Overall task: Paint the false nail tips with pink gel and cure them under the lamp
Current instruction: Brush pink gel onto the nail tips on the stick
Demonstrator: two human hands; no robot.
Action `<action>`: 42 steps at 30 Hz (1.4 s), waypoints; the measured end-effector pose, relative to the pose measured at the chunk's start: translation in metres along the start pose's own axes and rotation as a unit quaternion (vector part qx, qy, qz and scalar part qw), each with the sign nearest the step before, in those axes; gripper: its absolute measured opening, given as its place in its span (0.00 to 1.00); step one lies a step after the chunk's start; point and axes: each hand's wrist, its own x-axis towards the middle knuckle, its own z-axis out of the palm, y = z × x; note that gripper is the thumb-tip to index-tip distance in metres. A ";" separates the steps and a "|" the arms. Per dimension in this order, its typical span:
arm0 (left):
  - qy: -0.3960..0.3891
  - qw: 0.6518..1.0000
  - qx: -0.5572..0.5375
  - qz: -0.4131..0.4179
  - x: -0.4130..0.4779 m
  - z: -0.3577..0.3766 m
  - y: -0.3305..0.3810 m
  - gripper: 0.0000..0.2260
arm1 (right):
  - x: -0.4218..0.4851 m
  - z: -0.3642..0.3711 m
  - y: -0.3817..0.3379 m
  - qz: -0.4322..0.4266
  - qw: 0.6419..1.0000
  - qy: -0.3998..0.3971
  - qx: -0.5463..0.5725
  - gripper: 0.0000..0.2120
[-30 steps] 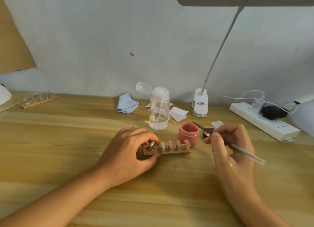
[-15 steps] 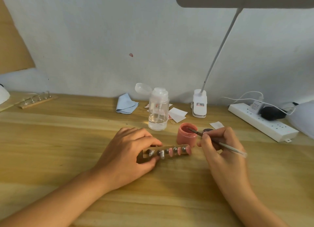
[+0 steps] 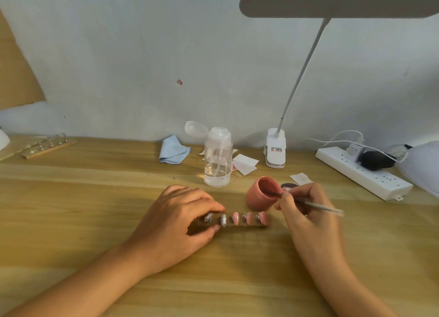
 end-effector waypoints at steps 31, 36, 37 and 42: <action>0.002 1.000 -0.005 -0.013 0.002 0.000 0.001 0.07 | -0.010 -0.004 -0.022 -0.069 0.996 -0.019 0.054 0.10; -0.012 0.999 -0.032 -0.033 0.001 0.001 -0.002 0.08 | -0.021 -0.001 -0.035 -0.113 0.991 -0.047 0.058 0.09; -0.012 0.999 -0.031 -0.033 0.002 0.001 -0.003 0.09 | -0.024 0.001 -0.038 -0.091 0.990 -0.041 0.099 0.08; -0.008 0.998 -0.035 -0.042 0.001 0.004 -0.005 0.09 | -0.040 0.008 -0.039 0.065 0.973 -0.033 0.219 0.04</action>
